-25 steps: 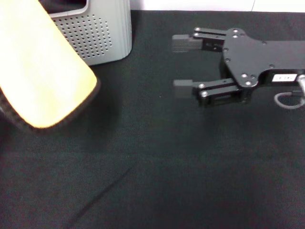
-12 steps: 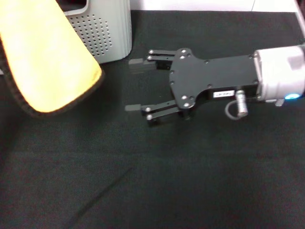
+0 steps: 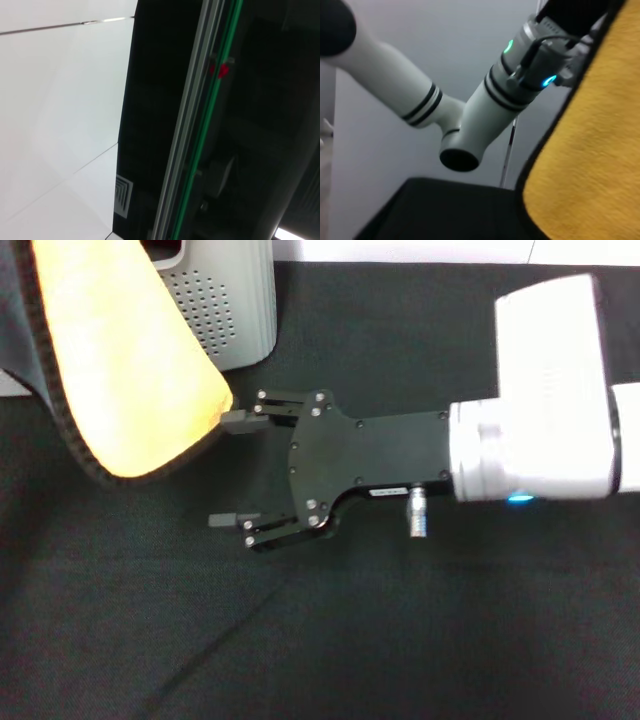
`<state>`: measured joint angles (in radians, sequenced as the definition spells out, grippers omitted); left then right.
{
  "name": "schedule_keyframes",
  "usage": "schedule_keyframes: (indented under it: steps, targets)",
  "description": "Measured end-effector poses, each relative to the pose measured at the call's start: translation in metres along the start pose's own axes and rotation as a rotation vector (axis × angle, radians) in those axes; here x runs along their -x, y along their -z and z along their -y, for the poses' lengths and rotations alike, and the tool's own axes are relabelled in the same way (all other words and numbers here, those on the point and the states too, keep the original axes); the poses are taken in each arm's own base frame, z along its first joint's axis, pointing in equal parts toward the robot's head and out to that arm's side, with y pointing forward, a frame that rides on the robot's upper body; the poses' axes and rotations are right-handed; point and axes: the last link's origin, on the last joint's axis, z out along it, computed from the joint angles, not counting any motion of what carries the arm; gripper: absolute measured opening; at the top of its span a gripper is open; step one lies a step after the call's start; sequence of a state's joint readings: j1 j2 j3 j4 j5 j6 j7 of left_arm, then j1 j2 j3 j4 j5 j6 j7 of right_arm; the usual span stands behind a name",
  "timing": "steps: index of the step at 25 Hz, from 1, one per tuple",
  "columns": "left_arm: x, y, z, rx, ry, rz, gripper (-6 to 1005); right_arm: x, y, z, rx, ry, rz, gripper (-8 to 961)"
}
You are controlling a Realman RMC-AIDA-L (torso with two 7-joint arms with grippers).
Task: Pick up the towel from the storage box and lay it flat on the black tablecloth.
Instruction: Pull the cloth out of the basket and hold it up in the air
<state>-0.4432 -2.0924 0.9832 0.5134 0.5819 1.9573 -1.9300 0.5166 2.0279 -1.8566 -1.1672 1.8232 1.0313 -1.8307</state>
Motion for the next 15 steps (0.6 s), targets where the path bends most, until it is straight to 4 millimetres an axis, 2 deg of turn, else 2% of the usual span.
schedule_keyframes:
  steps: [7,11,15]
  targets:
    - [0.003,-0.001,0.004,-0.011,0.002,0.008,13,-0.001,-0.019,-0.017,-0.024,0.144,-0.077,869]
    - [0.003,-0.004,0.007,-0.018,-0.009,0.006,14,-0.009,-0.019,-0.023,-0.017,0.141,-0.094,869]
    - [0.003,-0.008,0.008,-0.009,-0.007,0.009,14,-0.022,-0.017,-0.021,-0.034,0.112,-0.123,869]
